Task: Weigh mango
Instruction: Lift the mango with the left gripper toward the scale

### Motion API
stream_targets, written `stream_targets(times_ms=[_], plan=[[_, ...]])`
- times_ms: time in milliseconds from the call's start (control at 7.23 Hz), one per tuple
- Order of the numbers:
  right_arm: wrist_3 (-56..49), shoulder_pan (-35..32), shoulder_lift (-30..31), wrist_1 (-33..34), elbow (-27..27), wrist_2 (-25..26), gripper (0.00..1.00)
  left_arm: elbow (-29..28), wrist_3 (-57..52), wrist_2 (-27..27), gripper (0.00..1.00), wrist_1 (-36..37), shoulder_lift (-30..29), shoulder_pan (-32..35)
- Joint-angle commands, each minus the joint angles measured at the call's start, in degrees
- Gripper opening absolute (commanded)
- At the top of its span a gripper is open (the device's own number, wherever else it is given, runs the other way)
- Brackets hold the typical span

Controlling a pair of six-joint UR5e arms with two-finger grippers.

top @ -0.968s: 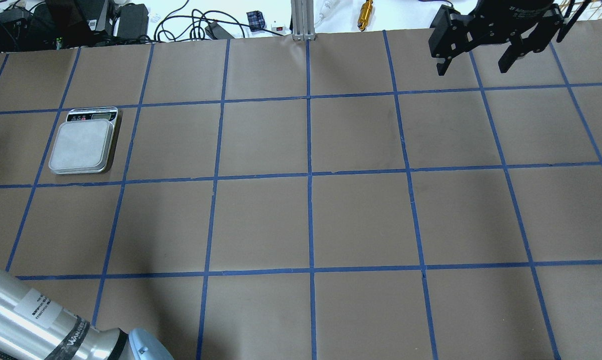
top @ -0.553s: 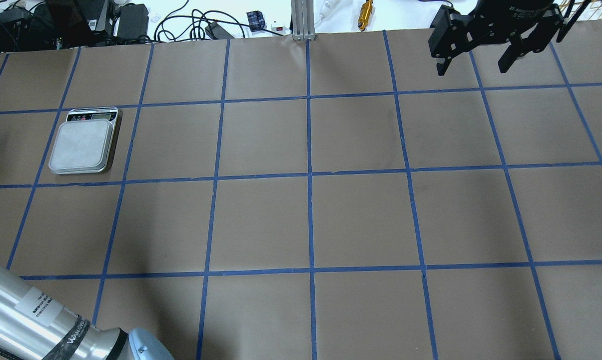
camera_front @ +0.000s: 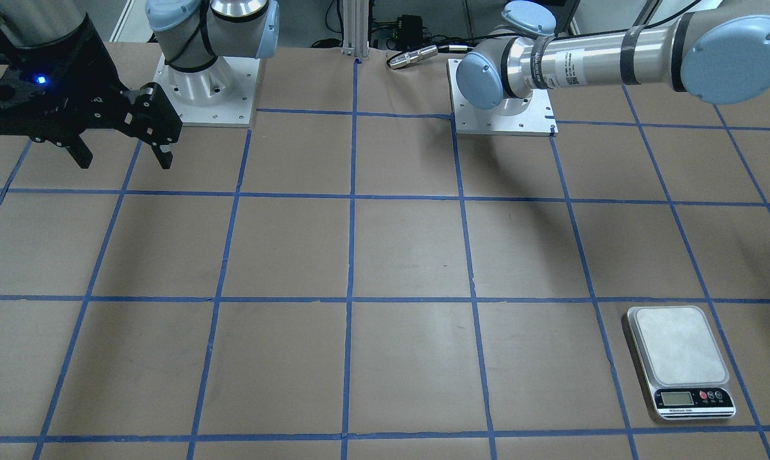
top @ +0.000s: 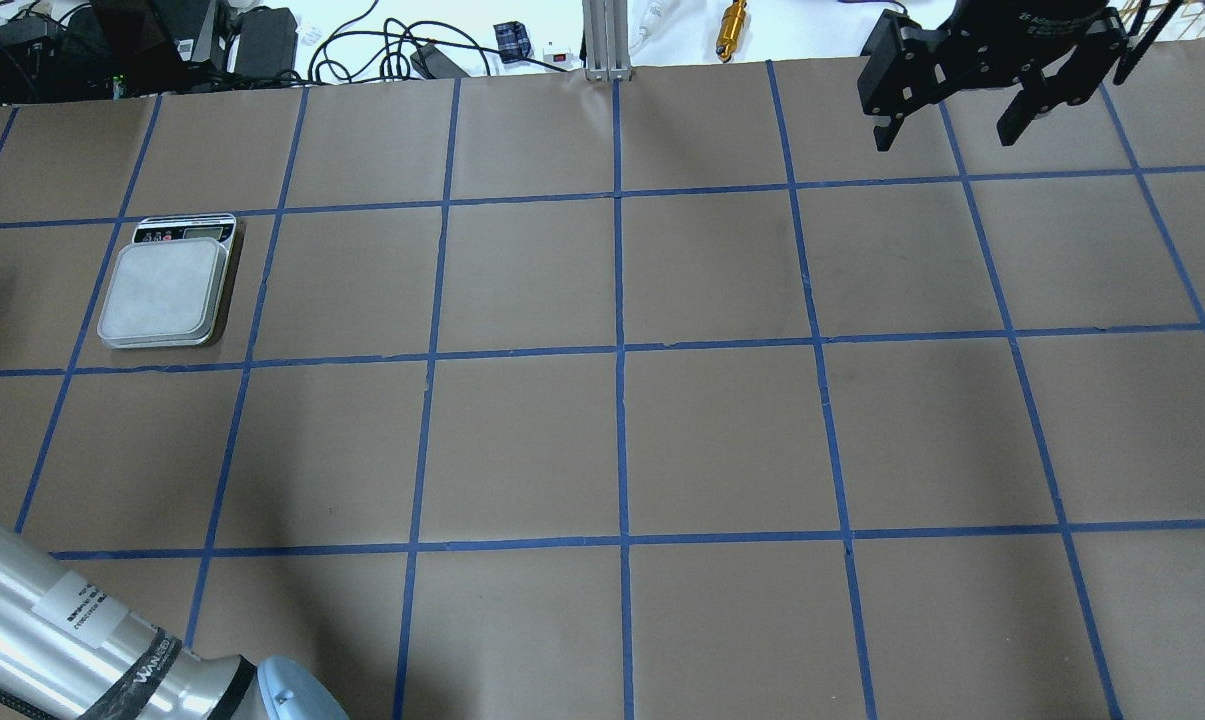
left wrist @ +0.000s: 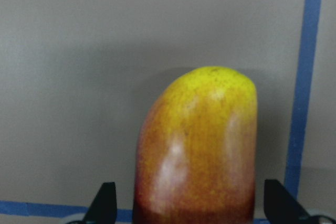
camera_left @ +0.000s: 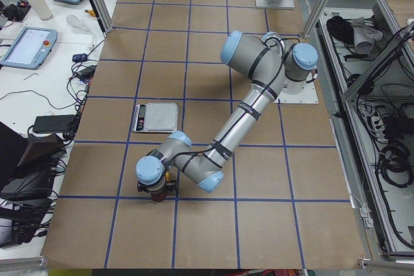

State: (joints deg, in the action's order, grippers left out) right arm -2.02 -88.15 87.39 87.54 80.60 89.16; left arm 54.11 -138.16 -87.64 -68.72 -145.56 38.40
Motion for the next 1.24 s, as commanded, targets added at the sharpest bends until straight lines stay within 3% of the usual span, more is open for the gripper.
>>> stream_targets(times_ms=[0,138,277,415,691,1106], plan=[[0.00,0.00,0.06,0.00,0.00,0.05,1.00,0.03,-1.14,0.10,0.70,0.52,-0.52,0.01],[0.00,0.00,-0.02,0.00,0.00,0.05,1.00,0.21,-2.11,0.10,0.42,0.34,-0.52,0.01],[0.00,0.00,-0.03,0.00,0.00,0.05,1.00,0.21,-2.20,0.10,0.26,-0.09,-0.34,0.01],[0.00,0.00,0.06,0.00,0.00,0.05,1.00,0.30,-1.94,0.01,0.00,-0.10,0.10,0.10],[0.00,0.00,0.06,0.00,0.00,0.05,1.00,0.91,-1.50,-0.08,0.00,-1.23,2.98,1.49],[0.00,0.00,0.06,0.00,0.00,-0.04,1.00,8.97,-0.97,-0.52,0.00,-1.15,11.41,6.76]])
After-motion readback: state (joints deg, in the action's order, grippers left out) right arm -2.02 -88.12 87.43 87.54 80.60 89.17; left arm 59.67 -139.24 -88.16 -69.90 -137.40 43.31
